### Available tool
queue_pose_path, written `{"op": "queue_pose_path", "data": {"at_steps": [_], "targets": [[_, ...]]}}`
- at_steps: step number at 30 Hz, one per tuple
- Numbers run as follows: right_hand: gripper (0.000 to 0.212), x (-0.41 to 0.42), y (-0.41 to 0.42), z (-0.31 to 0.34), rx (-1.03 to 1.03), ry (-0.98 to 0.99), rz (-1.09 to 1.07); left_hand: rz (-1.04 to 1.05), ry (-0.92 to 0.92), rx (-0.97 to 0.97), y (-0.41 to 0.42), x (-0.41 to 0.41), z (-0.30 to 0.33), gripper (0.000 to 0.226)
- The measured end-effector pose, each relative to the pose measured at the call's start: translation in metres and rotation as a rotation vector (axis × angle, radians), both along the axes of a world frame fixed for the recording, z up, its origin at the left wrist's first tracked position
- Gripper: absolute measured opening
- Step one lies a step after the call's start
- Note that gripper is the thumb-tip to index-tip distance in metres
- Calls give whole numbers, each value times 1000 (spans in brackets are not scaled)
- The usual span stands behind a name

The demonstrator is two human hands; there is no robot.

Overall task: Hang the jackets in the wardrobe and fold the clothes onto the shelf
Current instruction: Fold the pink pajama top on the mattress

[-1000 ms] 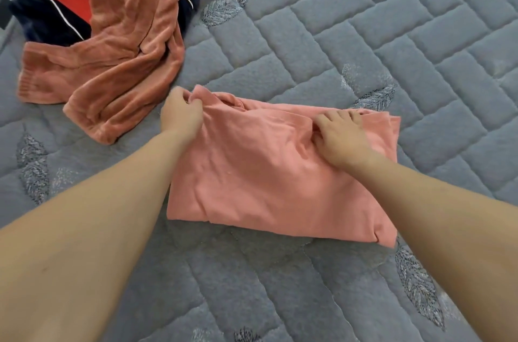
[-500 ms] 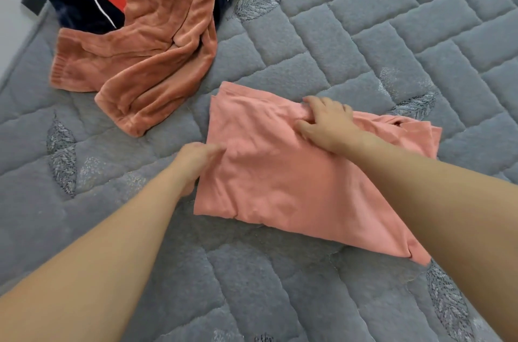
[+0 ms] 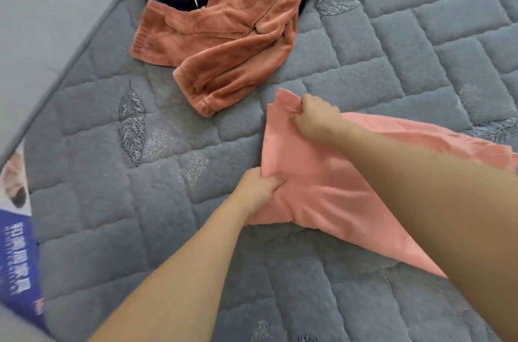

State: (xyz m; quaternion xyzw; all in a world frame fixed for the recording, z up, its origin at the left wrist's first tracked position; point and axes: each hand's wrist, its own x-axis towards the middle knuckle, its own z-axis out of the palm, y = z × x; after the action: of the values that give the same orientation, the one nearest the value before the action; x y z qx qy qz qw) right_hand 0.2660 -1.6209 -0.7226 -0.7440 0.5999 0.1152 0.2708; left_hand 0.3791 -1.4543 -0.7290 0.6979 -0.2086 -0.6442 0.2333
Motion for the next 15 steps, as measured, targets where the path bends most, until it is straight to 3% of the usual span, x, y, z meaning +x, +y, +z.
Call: {"op": "queue_pose_path", "data": {"at_steps": [3,7,12,15], "targets": [[16,34,24,14,56,-116,24,98,54,-27,22,31,20,16],[11,98,38,69,117,-472,-107,246,-22,-95,29,102,75,18],[26,166,24,188,199,-939,-373,382,-123,-292,18,191,198,20],[15,173,21,263,142,-1110,-432,312,-31,-401,13,210,278,30]]}}
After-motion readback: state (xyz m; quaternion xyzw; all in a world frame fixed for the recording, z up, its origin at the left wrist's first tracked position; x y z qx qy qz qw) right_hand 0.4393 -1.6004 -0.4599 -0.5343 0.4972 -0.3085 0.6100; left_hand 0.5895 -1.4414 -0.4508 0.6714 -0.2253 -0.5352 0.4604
